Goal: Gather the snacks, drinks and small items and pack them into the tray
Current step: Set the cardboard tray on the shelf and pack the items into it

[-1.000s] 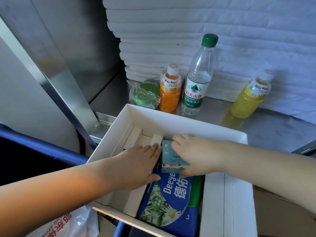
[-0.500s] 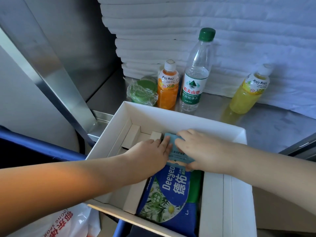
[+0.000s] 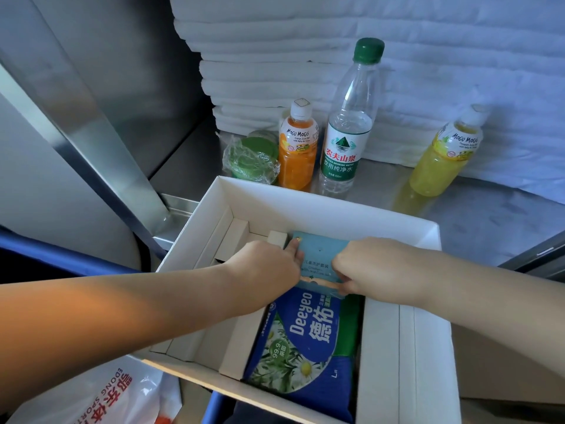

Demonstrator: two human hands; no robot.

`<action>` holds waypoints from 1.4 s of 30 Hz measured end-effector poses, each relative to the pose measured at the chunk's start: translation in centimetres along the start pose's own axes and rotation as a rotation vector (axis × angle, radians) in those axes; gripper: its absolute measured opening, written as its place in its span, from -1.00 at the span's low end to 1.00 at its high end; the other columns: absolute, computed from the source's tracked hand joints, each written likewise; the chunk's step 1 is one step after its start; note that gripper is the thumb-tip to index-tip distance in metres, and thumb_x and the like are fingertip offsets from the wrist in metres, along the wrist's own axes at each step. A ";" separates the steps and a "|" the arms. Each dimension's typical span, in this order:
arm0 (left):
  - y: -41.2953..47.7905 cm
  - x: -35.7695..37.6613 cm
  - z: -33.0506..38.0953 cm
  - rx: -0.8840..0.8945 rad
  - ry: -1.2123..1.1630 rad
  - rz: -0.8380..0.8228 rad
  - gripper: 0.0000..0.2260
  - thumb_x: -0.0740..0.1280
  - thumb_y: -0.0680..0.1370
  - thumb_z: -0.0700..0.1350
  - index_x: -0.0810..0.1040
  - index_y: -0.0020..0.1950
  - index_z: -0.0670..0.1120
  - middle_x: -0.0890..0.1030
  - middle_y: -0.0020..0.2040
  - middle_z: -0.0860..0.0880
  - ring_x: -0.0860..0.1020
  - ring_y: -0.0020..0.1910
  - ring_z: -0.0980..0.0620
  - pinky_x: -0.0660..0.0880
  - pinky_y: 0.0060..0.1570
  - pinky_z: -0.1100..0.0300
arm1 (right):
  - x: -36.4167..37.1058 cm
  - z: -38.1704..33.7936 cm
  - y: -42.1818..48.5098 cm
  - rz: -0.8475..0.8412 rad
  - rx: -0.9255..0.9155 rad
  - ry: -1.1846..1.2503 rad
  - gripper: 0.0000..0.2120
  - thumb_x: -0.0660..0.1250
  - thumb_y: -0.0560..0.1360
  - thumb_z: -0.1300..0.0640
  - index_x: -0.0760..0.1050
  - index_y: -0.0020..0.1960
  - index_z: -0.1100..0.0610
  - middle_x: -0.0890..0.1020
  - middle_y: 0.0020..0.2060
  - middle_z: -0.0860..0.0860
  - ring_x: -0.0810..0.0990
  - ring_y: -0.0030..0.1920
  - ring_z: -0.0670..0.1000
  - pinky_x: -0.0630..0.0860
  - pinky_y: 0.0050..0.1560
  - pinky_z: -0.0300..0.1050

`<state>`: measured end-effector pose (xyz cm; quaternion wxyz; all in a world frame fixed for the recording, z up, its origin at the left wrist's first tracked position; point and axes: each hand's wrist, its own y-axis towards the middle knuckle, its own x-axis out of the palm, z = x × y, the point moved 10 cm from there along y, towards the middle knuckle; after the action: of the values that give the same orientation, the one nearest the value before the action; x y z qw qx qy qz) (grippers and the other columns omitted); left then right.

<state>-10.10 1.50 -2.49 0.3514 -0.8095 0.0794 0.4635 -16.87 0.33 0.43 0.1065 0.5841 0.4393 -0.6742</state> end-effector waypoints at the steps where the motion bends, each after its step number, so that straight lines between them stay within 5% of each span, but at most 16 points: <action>1: 0.0 -0.1 0.0 0.001 0.000 -0.003 -0.33 0.25 0.59 -0.11 -0.10 0.52 -0.24 -0.03 0.51 -0.32 0.53 0.06 -0.10 0.37 -0.34 0.07 | 0.0 0.0 0.0 -0.010 0.005 0.011 -0.77 0.29 0.53 -0.02 0.27 -0.13 0.05 0.30 -0.40 -0.09 0.30 -0.44 -0.15 0.16 -0.48 -0.26; 6: 0.1 -0.1 -0.1 0.006 0.003 -0.002 -0.35 0.25 0.59 -0.15 -0.08 0.53 -0.20 0.00 0.52 -0.27 0.53 0.06 -0.10 0.46 -0.28 0.05 | 0.3 -0.1 0.3 -0.067 0.015 0.046 -0.75 0.33 0.51 0.00 0.30 -0.15 0.10 0.32 -0.38 -0.08 0.31 -0.42 -0.12 0.22 -0.46 -0.24; 11: -0.5 -1.2 -0.9 0.026 -0.044 0.084 -0.44 0.21 0.62 0.00 0.03 0.52 -0.13 0.15 0.52 -0.13 0.45 0.23 -0.06 0.53 0.05 0.00 | -0.1 0.3 -0.2 -0.048 0.038 -0.028 -0.70 0.31 0.50 -0.12 0.37 -0.18 0.10 0.39 -0.36 -0.06 0.44 -0.34 0.00 0.29 -0.43 -0.20; 15: -3.2 -2.6 -2.5 0.030 -0.072 0.326 -0.35 -0.01 0.56 0.24 -0.11 0.54 -0.03 -0.12 0.56 -0.09 -0.06 0.52 -0.08 -0.02 0.45 -0.01 | -1.7 1.0 -1.8 0.149 0.058 -0.086 -0.68 0.20 0.50 -0.24 0.38 0.05 0.00 0.47 -0.01 -0.06 0.48 0.01 0.00 0.44 -0.16 -0.06; 18: -5.1 -1.6 -4.4 -0.045 -0.081 0.386 -0.31 -0.13 0.51 0.29 -0.43 0.45 0.05 -0.46 0.45 -0.03 -0.38 0.46 -0.05 -0.28 0.42 0.01 | -0.9 -0.1 -2.4 0.135 -0.048 -0.042 -0.49 0.15 0.56 -0.15 0.13 0.46 -0.09 0.13 0.47 -0.03 0.21 0.41 -0.01 0.35 0.29 -0.05; 22: -4.8 1.7 -2.6 0.119 -0.220 0.136 -0.41 -0.11 0.57 0.28 -0.46 0.38 0.15 -0.45 0.42 0.09 -0.44 0.41 0.09 -0.50 0.27 0.22 | 3.0 -1.6 -1.9 -0.168 -0.134 -0.041 -0.38 0.09 0.62 -0.02 -0.23 0.53 -0.14 -0.25 0.52 0.02 -0.20 0.52 0.02 -0.01 0.49 -0.02; 28: -3.8 2.7 -0.8 0.199 -0.335 -0.007 -0.33 -0.06 0.55 0.33 -0.33 0.49 0.08 -0.40 0.42 0.17 -0.31 0.45 0.21 -0.27 0.36 0.26 | 3.6 -1.4 -1.2 -0.238 -0.154 -0.130 -0.36 0.07 0.64 0.04 -0.30 0.52 -0.11 -0.31 0.50 0.06 -0.26 0.51 0.05 -0.05 0.51 0.00; 37: -3.7 2.4 -0.7 0.175 -0.266 -0.009 -0.32 -0.06 0.56 0.33 -0.29 0.51 0.04 -0.33 0.50 0.09 -0.31 0.47 0.15 -0.30 0.35 0.22 | 3.5 -1.6 -1.1 -0.188 -0.157 -0.158 -0.36 0.08 0.63 0.00 -0.29 0.52 -0.11 -0.28 0.51 0.07 -0.24 0.52 0.05 -0.09 0.51 -0.02; 42: -5.4 -0.8 -3.4 0.063 -0.172 0.242 -0.33 -0.18 0.53 0.34 -0.29 0.51 0.04 -0.37 0.49 0.02 -0.46 0.42 0.09 -0.43 0.35 0.13 | -0.6 -2.3 -2.3 0.096 -0.215 0.025 -0.47 0.09 0.61 -0.08 -0.01 0.53 -0.14 -0.21 0.51 -0.10 -0.25 0.48 -0.16 -0.10 0.48 -0.19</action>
<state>-5.76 3.14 1.96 0.3235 -0.7398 0.1605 0.5677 -16.65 3.15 2.19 0.1955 0.5980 0.4818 -0.6100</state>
